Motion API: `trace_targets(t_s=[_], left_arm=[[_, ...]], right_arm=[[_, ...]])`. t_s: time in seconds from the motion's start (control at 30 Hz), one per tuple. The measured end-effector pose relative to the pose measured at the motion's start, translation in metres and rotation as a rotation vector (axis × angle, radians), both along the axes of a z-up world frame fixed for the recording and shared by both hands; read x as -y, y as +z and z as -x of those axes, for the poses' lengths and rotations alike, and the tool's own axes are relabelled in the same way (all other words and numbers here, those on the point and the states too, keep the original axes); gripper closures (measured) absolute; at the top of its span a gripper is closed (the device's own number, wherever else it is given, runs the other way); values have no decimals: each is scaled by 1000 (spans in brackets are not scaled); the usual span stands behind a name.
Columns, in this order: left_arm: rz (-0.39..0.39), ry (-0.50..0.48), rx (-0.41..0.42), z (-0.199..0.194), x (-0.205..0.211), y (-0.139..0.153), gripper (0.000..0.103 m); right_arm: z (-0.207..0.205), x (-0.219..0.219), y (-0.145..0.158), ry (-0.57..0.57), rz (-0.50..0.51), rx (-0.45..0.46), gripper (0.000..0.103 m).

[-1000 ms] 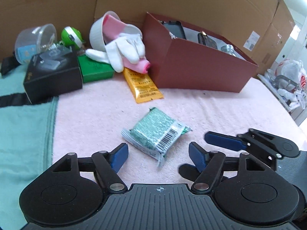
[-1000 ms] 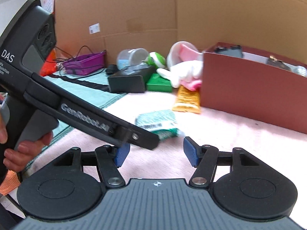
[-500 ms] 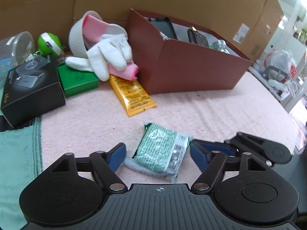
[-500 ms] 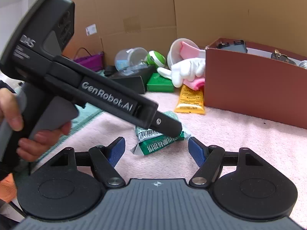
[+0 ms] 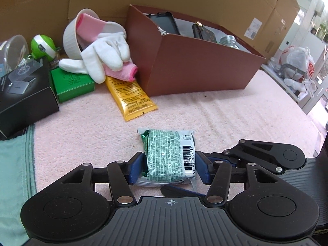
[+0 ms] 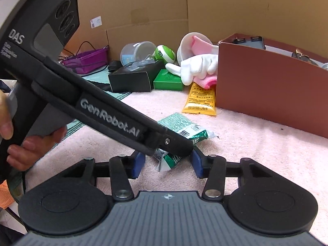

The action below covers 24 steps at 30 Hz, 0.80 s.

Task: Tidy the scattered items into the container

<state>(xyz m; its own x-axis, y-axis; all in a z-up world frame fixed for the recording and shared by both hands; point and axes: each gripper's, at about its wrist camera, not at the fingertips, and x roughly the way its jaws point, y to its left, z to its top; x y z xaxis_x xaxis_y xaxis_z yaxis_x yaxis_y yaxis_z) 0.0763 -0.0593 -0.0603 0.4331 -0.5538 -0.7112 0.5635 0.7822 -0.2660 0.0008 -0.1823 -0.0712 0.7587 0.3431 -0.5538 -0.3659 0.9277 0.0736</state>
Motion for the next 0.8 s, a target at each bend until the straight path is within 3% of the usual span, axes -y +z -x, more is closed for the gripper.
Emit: trace_targets(t_s=[0.13, 0.4, 0.63, 0.8], left_arm=[[20, 22, 2, 5, -1, 6, 47], [69, 9, 121, 14, 26, 57, 47], [113, -49, 227, 1, 73, 97, 46], [132, -65, 265, -19, 100, 111, 44]], right_arm=[[3, 5, 2, -1, -18, 7, 53], [21, 20, 35, -27, -6, 134, 54], [18, 56, 73, -111, 20, 258, 54], [2, 79, 92, -155, 36, 311, 54]])
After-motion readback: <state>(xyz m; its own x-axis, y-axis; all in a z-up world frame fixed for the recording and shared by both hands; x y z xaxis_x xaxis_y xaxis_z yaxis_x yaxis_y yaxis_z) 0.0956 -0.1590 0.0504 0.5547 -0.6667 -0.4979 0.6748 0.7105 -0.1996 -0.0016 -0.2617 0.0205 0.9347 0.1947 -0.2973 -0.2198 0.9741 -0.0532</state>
